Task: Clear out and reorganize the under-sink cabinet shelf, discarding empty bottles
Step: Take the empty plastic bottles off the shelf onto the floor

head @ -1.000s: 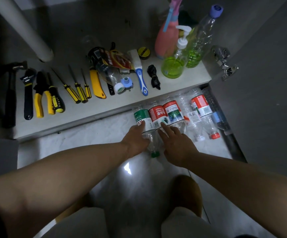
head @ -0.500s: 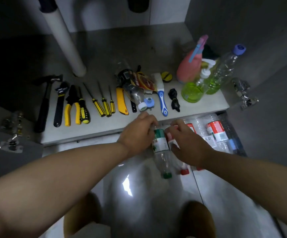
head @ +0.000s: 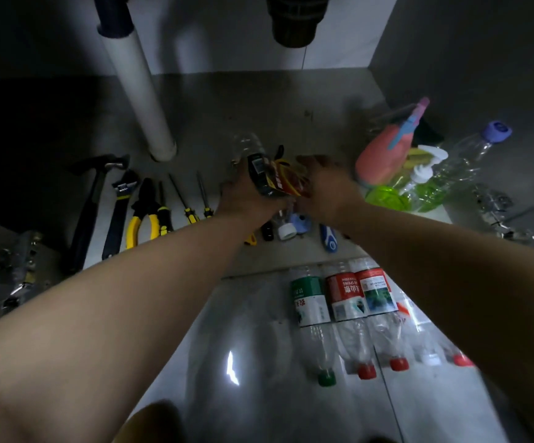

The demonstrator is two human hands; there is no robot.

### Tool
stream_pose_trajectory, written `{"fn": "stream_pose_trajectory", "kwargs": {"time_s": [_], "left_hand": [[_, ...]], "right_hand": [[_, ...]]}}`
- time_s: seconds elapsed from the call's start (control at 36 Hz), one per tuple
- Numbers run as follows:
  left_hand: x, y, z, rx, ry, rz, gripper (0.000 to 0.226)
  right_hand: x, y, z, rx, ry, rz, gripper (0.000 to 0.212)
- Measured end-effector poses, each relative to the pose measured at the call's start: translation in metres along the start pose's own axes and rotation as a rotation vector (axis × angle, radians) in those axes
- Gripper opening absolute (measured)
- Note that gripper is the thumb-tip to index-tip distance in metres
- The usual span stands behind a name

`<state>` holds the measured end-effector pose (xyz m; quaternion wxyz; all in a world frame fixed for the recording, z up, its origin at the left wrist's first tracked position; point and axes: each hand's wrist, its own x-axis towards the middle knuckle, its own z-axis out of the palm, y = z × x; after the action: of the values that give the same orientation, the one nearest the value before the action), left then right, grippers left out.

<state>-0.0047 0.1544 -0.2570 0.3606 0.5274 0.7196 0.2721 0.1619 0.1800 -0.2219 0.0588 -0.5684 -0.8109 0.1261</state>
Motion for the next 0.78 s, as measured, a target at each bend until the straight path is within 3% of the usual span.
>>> {"fn": "stream_pose_trajectory", "kwargs": {"time_s": [0.22, 0.39, 0.47, 0.56, 0.67, 0.78], "left_hand": [[0.007, 0.002, 0.006, -0.171, 0.041, -0.06, 0.104], [-0.015, 0.0, -0.011, -0.309, 0.05, 0.02, 0.065], [-0.041, -0.003, -0.028, -0.414, -0.031, -0.017, 0.069], [-0.073, -0.004, -0.046, -0.502, -0.138, -0.126, 0.089], [-0.124, -0.008, -0.058, -0.487, -0.311, -0.113, 0.07], [-0.175, -0.022, -0.055, -0.485, -0.593, -0.245, 0.081]], "right_hand": [[0.012, 0.001, 0.018, -0.041, 0.058, 0.003, 0.069], [-0.004, 0.005, 0.005, 0.086, 0.161, -0.038, 0.079], [-0.031, 0.008, -0.01, 0.144, 0.183, -0.043, 0.075], [-0.07, 0.011, -0.028, 0.146, 0.114, -0.04, 0.071], [-0.124, 0.018, -0.048, 0.127, -0.052, -0.023, 0.069], [-0.177, 0.027, -0.051, 0.135, -0.214, 0.023, 0.068]]}}
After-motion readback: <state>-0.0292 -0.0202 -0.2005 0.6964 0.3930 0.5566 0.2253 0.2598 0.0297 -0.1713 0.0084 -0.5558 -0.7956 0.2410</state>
